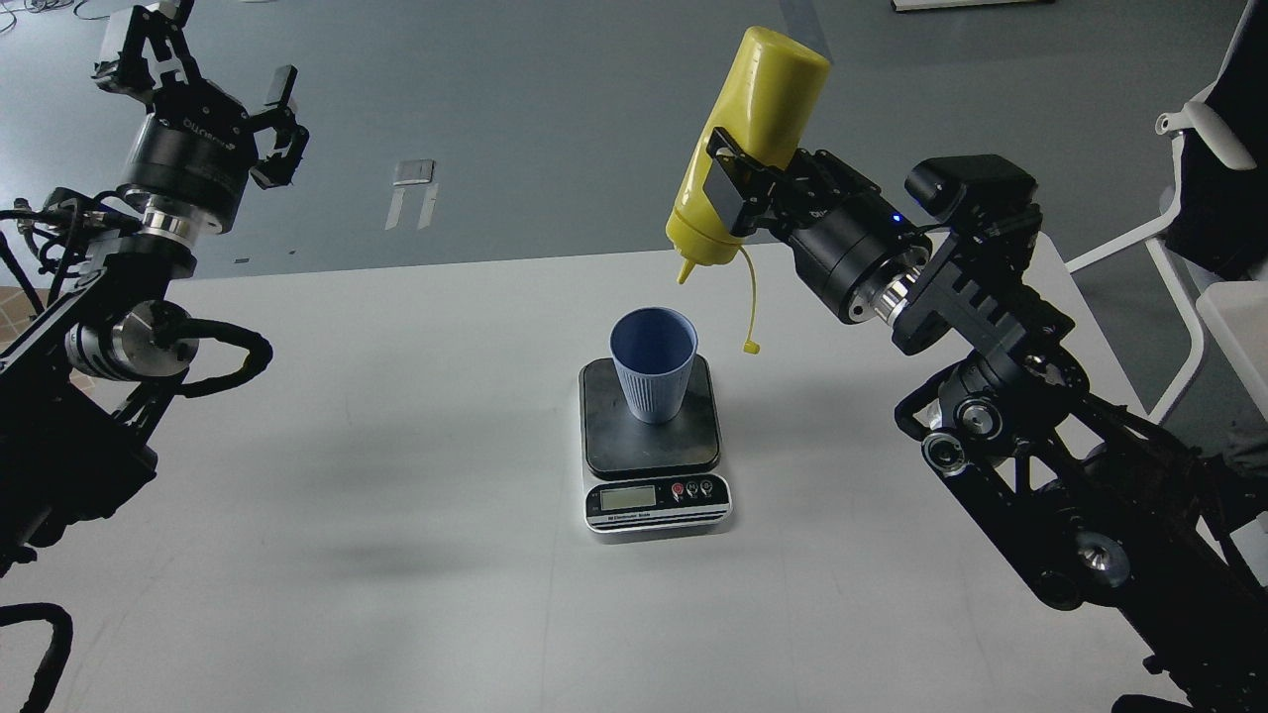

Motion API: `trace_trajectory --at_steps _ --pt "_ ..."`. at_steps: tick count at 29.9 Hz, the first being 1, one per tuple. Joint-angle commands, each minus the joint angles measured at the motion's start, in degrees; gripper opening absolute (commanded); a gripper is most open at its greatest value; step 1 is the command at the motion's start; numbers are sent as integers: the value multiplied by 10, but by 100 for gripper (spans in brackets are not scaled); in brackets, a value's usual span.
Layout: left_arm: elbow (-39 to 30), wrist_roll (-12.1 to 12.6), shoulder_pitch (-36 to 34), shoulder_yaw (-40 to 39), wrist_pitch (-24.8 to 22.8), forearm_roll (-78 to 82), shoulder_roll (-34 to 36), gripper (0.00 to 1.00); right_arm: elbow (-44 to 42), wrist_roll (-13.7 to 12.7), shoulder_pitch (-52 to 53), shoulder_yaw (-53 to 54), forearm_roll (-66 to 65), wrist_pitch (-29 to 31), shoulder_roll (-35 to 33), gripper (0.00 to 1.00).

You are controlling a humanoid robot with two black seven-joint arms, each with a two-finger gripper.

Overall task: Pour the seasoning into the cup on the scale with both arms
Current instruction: 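Tilt the bottle upright and carry it back beside the scale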

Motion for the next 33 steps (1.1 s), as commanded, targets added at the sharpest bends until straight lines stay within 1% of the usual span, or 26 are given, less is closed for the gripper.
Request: trace_trajectory --at_steps 1,2,5,7,9,11,12,13,15,19,21,23,25,29,33 --pt "0 0 0 1 0 0 0 98 16 -1 -21 45 0 3 0 14" --pt "0 0 0 1 0 0 0 98 17 -1 -28 65 0 5 1 14" --pt "0 0 0 1 0 0 0 98 16 -1 -41 103 81 7 0 14" --pt "0 0 3 1 0 0 -1 98 12 -1 -50 131 161 6 1 14" --pt "0 0 4 1 0 0 -1 98 8 -1 -61 167 283 7 0 14" --pt "0 0 4 1 0 0 -2 98 7 -3 -66 183 344 7 0 14" --pt "0 0 4 1 0 0 -2 98 4 -5 -70 198 405 8 0 14" --pt "0 0 4 1 0 0 -3 98 1 -5 -72 206 435 8 0 14" --pt "0 0 4 1 0 0 -3 98 -22 -8 -76 233 551 12 -3 15" --pt "0 0 4 1 0 0 -3 98 -54 -8 -76 249 680 16 -16 16" --pt "0 0 4 1 0 0 -4 98 -80 -4 -76 270 754 11 -13 16" --pt "0 0 4 2 1 0 -4 98 -126 -5 -78 290 853 14 -12 16" --pt "-1 0 4 2 1 0 -4 98 -146 -6 -78 292 900 16 -12 17" --pt "-1 0 4 2 2 0 -4 98 -206 -7 -86 296 1054 9 -12 18" --pt "-1 0 4 2 2 0 -5 98 -238 -7 -94 296 1117 8 -7 20"
